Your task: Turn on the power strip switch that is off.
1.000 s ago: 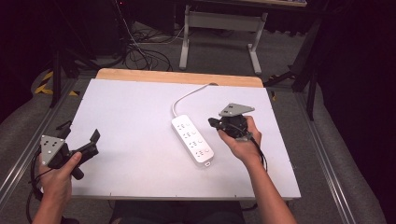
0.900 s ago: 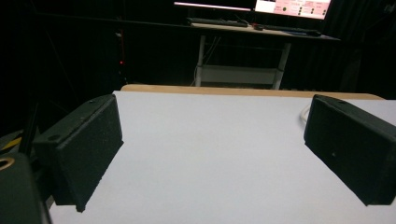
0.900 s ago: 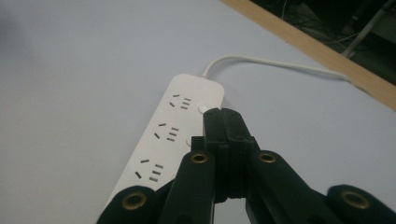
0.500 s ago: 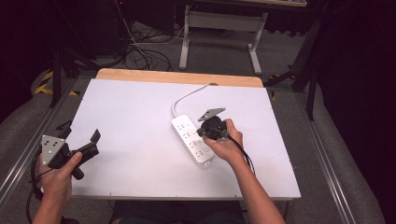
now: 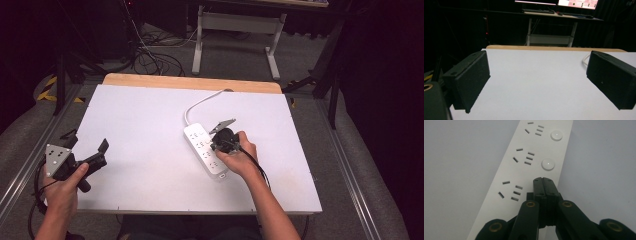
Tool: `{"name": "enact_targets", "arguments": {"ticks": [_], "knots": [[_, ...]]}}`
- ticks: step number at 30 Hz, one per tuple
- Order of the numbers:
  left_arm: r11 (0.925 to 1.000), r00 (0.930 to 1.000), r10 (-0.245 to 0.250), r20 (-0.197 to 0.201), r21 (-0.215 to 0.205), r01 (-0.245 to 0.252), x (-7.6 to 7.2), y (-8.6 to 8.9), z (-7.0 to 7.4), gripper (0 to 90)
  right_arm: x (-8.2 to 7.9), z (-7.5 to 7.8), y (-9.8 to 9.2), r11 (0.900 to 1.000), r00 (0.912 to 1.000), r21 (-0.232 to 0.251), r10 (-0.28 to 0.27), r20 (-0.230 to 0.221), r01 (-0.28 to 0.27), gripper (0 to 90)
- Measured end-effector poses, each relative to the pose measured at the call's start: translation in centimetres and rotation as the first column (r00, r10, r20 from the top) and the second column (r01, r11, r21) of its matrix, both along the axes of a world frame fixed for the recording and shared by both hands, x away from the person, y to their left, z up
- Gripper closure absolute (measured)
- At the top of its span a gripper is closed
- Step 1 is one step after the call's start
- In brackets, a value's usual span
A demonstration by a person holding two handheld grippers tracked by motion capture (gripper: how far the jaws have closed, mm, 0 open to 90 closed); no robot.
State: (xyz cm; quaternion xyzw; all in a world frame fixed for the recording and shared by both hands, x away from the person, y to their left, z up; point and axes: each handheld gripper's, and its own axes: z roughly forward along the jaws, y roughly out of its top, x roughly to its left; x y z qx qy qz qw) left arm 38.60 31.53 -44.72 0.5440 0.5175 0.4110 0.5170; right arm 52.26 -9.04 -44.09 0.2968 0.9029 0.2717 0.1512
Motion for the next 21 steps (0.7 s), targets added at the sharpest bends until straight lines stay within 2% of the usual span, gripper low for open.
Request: {"name": "enact_targets", "arguments": {"ticks": [7,13,18,21], "knots": [[0.9999,1.0000,0.001,0.001,-0.014,-0.001,-0.02,0.11,-0.01,5.4,0.03,-0.07,0.33,0.999,0.9993,-0.012,-0.033,-0.016,0.033,90.0],[0.9999,1.0000,0.001,0.002,-0.016,0.000,-0.04,0.10,-0.02,5.5,0.49,0.04,0.34,0.998,0.9958,-0.006,-0.062,-0.067,0.062,90.0],[0.9999,1.0000,-0.001,0.000,-0.017,0.001,-0.03,0.06,-0.02,5.5,0.36,0.02,0.82,0.997,0.9957,-0.034,-0.075,-0.055,0.073,90.0],[0.9998,1.0000,-0.001,0.003,-0.018,0.001,-0.06,0.06,-0.02,5.5,0.41,0.02,0.79,0.996,0.9949,-0.028,-0.081,-0.061,0.079,90.0]]}}
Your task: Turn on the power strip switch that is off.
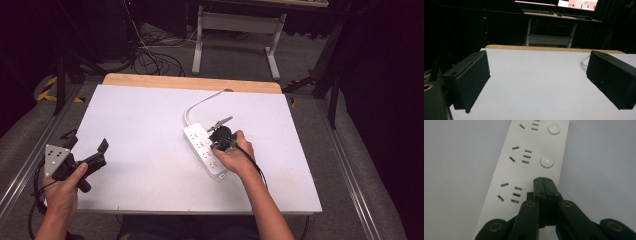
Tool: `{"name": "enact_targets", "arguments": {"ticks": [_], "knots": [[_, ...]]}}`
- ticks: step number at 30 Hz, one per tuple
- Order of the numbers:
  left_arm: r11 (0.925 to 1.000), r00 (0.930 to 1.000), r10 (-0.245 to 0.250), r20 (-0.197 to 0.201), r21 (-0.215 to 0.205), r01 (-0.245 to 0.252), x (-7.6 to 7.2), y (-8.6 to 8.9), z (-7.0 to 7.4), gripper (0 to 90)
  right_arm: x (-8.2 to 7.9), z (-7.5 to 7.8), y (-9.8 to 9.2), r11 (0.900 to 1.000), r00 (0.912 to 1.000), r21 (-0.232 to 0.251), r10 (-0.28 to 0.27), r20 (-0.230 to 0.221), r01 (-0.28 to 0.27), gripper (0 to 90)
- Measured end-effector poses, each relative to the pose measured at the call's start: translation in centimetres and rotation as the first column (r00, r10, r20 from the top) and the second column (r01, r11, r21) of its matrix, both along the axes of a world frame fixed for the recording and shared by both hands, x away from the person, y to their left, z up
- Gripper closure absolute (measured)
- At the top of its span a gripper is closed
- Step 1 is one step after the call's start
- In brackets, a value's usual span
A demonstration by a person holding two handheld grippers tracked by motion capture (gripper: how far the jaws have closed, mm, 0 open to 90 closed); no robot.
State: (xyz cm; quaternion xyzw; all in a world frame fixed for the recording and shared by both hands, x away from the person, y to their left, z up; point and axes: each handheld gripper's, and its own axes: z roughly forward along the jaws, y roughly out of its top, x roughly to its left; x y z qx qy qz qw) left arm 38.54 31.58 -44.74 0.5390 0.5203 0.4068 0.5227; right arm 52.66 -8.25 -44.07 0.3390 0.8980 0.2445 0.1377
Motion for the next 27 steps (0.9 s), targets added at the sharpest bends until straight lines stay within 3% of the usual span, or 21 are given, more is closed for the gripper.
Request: {"name": "enact_targets", "arguments": {"ticks": [10,17,27], "knots": [[1.0000,1.0000,-0.005,-0.002,-0.008,0.005,0.05,-0.02,0.00,5.6,0.00,0.08,0.15,1.000,1.0000,-0.012,-0.006,-0.003,0.006,90.0],[0.9999,1.0000,-0.006,0.003,-0.012,0.006,-0.09,0.02,0.00,5.6,-0.03,0.02,-0.01,1.000,0.9997,0.010,-0.024,-0.008,0.024,90.0],[0.9999,1.0000,0.002,-0.007,-0.012,-0.002,-0.08,0.10,-0.09,5.6,-0.52,-0.05,0.29,1.000,0.9993,-0.025,-0.002,0.038,0.003,90.0]]}}
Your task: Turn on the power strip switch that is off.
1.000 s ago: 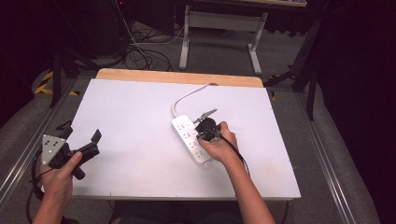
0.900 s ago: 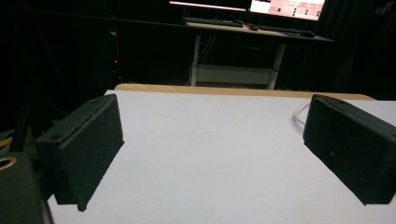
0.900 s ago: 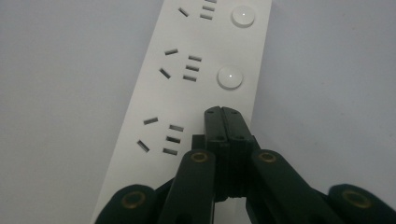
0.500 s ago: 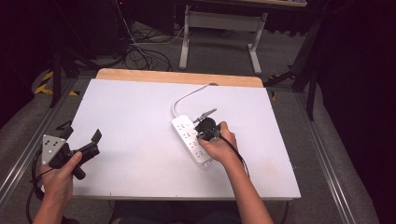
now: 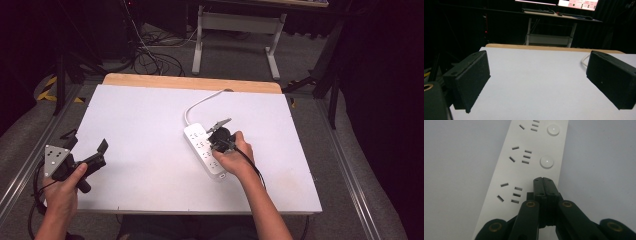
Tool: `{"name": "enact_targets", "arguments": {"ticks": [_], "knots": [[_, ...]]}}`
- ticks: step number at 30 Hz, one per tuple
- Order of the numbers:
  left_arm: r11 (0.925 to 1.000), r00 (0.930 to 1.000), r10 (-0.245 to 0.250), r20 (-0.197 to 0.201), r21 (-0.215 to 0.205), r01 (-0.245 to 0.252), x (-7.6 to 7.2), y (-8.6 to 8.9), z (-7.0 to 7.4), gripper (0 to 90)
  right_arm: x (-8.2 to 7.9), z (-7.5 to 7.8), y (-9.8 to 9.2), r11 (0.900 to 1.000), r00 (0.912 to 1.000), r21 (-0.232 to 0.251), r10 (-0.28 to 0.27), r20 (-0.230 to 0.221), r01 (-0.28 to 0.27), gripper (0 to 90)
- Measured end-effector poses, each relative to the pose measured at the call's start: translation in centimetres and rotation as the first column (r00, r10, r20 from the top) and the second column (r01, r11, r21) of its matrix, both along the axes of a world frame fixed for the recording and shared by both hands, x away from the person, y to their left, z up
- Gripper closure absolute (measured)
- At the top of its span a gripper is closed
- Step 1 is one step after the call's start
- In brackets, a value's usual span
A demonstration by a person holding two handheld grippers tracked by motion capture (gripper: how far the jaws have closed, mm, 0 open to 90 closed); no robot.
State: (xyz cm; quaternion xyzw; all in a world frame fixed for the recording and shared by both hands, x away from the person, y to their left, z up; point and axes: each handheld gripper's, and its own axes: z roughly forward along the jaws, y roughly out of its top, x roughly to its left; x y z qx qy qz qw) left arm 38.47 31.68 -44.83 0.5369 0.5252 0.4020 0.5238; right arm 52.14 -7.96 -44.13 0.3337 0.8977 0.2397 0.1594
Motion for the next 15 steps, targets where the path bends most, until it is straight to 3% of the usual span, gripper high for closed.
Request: {"name": "enact_targets", "arguments": {"ticks": [7,15], "knots": [[1.0000,1.0000,0.002,-0.006,0.007,-0.002,0.13,-0.08,-0.07,5.7,-0.24,-0.03,0.36,0.999,0.9987,-0.031,0.030,0.042,-0.029,90.0],[1.0000,1.0000,0.001,-0.006,0.008,-0.001,0.04,0.01,-0.09,5.9,0.18,0.02,-0.09,1.000,0.9993,0.007,0.030,0.021,-0.030,90.0]]}}
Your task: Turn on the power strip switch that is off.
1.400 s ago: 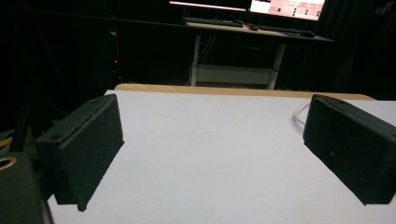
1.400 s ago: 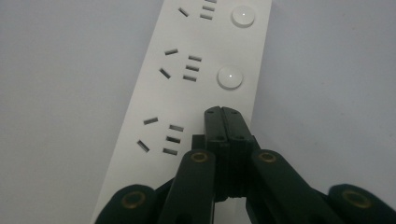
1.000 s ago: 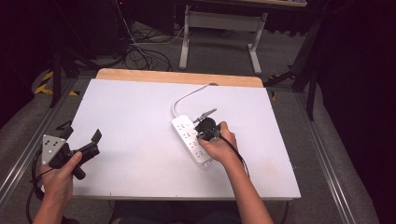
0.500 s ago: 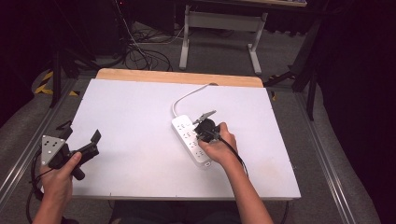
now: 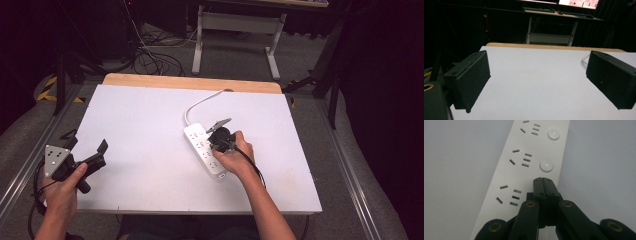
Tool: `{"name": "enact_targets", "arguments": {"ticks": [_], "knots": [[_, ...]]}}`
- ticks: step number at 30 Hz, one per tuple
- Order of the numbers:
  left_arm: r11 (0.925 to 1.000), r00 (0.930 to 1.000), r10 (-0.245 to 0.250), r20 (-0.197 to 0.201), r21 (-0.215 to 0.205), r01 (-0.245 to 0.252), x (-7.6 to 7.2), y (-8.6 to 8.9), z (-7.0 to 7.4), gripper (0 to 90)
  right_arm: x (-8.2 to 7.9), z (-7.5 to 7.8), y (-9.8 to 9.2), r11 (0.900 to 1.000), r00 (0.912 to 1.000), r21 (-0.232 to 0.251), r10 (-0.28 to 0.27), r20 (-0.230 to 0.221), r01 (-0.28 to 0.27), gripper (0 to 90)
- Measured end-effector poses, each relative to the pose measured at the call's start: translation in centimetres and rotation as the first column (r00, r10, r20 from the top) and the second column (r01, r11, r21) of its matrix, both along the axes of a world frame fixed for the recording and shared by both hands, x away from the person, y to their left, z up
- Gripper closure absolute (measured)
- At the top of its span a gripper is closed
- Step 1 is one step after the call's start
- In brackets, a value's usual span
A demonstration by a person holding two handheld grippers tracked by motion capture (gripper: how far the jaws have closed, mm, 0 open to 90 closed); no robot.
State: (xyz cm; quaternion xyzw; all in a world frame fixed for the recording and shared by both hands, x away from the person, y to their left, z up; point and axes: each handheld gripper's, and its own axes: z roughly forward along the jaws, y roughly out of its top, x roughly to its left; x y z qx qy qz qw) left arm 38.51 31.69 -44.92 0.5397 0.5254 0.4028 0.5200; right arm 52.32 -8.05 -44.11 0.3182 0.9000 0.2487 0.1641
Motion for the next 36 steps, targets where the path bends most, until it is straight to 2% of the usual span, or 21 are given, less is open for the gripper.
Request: {"name": "enact_targets", "arguments": {"ticks": [5,7,10,12,15,16,18,21,22,23,24,25,27,30,32,36], "knots": [[1.0000,1.0000,-0.006,-0.002,0.008,0.006,0.0,-0.1,0.0,5.9,0.0,-0.1,0.0,1.000,0.9999,0.012,-0.005,0.010,0.005,90.0],[0.9999,1.0000,-0.007,-0.001,0.008,0.007,0.0,-0.1,0.0,5.9,0.1,-0.1,-0.2,0.999,0.9998,0.038,-0.014,0.014,0.013,90.0],[1.0000,1.0000,-0.006,-0.002,0.005,0.006,0.0,-0.1,0.0,6.0,0.0,-0.1,0.0,1.000,0.9986,0.000,0.010,0.052,-0.010,90.0],[1.0000,1.0000,-0.007,-0.004,0.005,0.007,0.0,-0.1,0.0,6.0,0.0,-0.1,0.0,1.000,0.9980,-0.003,0.014,0.062,-0.013,90.0],[1.0000,1.0000,-0.005,-0.004,0.007,0.005,0.1,-0.1,0.0,6.0,-0.2,0.7,-0.5,0.998,0.9945,0.064,0.012,0.104,-0.019,90.0],[0.9999,1.0000,-0.005,-0.004,0.012,0.005,0.1,-0.1,-0.1,6.0,-0.2,0.7,-0.5,0.998,0.9945,0.064,0.012,0.104,-0.019,90.0],[0.9999,1.0000,-0.005,-0.005,0.016,0.005,0.1,-0.1,-0.1,6.1,-0.2,1.4,-1.3,0.994,0.9934,0.103,0.005,0.115,-0.017,90.0],[0.9999,1.0000,-0.004,-0.007,0.012,0.005,0.1,-0.1,-0.1,6.2,-0.3,1.9,-2.0,0.992,0.9924,0.127,-0.013,0.122,-0.003,90.0],[1.0000,1.0000,-0.004,-0.008,0.009,0.004,0.1,-0.1,-0.1,6.2,-0.4,2.4,-2.9,0.988,0.9913,0.157,-0.017,0.131,-0.004,90.0],[1.0000,1.0000,-0.003,-0.008,0.009,0.003,0.1,-0.1,-0.1,6.2,-0.4,2.4,-2.9,0.988,0.9913,0.157,-0.017,0.131,-0.004,90.0],[0.9999,1.0000,-0.002,-0.008,0.013,0.002,0.1,-0.1,-0.1,6.2,-0.4,2.7,-3.4,0.985,0.9897,0.173,-0.024,0.141,-0.001,90.0],[0.9999,1.0000,-0.001,-0.007,0.013,0.002,0.1,-0.1,-0.1,6.2,-0.6,3.3,-4.3,0.977,0.9867,0.212,-0.032,0.159,-0.002,90.0],[0.9998,1.0000,-0.003,-0.009,0.019,0.003,0.0,-0.1,-0.1,6.2,-0.7,3.6,-4.8,0.975,0.9842,0.222,-0.030,0.174,-0.010,90.0],[0.9999,1.0000,-0.001,-0.010,0.017,0.001,0.0,-0.1,-0.1,6.2,-1.4,4.6,-6.9,0.963,0.9779,0.267,-0.038,0.206,-0.019,90.0],[0.9998,0.9999,0.000,-0.011,0.021,0.000,0.0,-0.1,-0.1,6.2,-1.9,4.8,-7.9,0.956,0.9749,0.294,-0.040,0.219,-0.026,90.0],[0.9998,0.9999,0.003,-0.010,0.019,-0.003,0.0,-0.1,-0.1,6.2,-2.5,4.9,-9.2,0.948,0.9681,0.318,-0.055,0.244,-0.027,90.0]]}}
